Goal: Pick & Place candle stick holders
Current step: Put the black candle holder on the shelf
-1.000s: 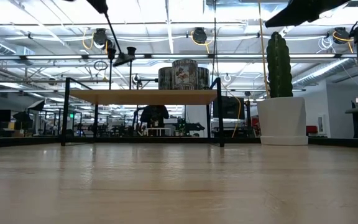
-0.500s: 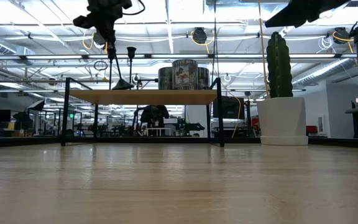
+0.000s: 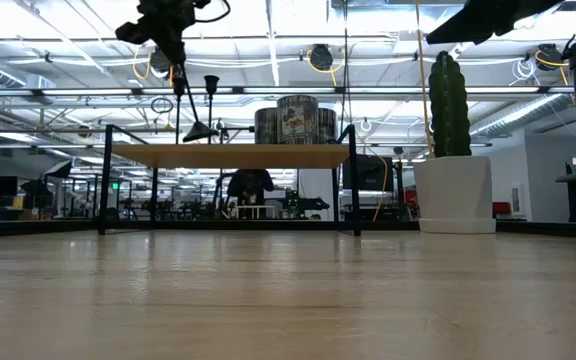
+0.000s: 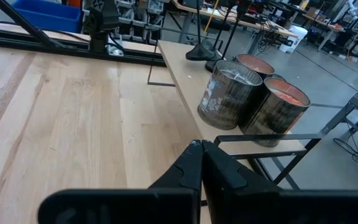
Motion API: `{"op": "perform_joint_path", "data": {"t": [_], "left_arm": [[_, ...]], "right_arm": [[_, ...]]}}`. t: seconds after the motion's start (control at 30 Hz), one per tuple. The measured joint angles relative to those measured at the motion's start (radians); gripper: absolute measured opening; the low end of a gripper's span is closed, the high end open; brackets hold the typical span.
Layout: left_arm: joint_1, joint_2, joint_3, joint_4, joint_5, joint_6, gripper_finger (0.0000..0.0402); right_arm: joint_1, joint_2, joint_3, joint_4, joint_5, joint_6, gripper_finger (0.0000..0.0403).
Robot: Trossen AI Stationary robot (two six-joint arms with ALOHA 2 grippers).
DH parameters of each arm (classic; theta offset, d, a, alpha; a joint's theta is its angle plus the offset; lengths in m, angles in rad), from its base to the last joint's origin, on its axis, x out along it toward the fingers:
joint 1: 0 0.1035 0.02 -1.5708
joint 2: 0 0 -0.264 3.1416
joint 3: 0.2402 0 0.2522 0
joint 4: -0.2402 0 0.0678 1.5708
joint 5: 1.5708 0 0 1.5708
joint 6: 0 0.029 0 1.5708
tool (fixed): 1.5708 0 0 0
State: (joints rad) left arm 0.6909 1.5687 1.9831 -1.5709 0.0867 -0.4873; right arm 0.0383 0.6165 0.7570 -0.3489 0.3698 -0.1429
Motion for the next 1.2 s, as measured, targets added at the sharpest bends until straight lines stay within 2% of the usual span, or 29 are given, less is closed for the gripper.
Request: {"op": "perform_joint_path", "data": {"t": [0.33,0.6,0.77,1.2], "left_arm": [[-0.019,-0.068,-0.005,0.001,0.01,-0.043,0.0018],[-0.077,-0.213,-0.168,-0.005,-0.02,-0.156,0.0018],[-0.08,-0.214,-0.196,0.0,-0.069,-0.149,0.0018],[-0.017,-0.149,-0.195,0.003,-0.056,-0.06,0.0018]], "right_arm": [[0.0,0.0,0.0,0.0,0.0,0.0,0.0],[0.0,0.0,0.0,0.0,0.0,-0.001,0.0],[0.0,0.0,0.0,0.0,0.0,-0.023,0.0],[-0.006,0.0,0.0,0.0,0.0,0.003,0.0]]}}
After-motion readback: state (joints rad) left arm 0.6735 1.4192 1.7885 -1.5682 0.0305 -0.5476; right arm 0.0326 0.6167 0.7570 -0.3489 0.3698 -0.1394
